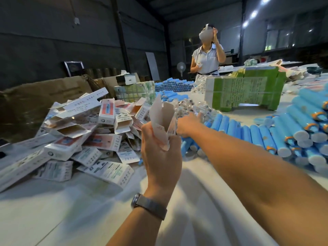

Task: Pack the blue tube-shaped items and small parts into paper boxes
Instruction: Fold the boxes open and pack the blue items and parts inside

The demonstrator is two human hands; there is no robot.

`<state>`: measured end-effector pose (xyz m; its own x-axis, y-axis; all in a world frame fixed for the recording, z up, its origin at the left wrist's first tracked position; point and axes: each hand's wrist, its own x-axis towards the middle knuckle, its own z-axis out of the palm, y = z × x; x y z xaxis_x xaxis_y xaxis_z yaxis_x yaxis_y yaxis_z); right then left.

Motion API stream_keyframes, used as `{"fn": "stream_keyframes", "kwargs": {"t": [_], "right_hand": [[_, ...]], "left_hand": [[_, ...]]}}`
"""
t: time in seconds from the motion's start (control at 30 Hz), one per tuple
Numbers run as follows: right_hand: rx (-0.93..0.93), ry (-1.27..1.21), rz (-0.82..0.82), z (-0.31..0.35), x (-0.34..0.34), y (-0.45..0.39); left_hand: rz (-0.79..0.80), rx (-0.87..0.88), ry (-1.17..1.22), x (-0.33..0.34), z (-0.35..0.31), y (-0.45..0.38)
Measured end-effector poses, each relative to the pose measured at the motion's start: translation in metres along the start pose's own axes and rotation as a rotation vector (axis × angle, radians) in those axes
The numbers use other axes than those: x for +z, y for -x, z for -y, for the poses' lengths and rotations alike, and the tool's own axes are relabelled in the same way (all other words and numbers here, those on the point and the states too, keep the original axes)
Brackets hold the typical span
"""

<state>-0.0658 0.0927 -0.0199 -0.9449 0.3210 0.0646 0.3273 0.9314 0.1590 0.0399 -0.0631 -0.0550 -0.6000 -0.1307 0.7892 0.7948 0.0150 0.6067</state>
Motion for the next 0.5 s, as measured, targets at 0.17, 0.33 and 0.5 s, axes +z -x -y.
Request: {"fn": "stream_keyframes", "kwargs": {"t": [0.17, 0.33, 0.5], "right_hand": [[0.018, -0.24, -0.244, -0.009, -0.001, 0.006], [-0.135, -0.588, -0.549, -0.031, -0.02, 0.039], [-0.264, -0.904, -0.825, -0.059, -0.062, 0.126]], "left_hand": [[0.041, 0.041, -0.023, 0.002, 0.0, 0.004], [0.124, 0.023, 0.0, 0.005, -0.005, 0.012], [0.174, 0.002, 0.042, 0.009, -0.008, 0.017]]}}
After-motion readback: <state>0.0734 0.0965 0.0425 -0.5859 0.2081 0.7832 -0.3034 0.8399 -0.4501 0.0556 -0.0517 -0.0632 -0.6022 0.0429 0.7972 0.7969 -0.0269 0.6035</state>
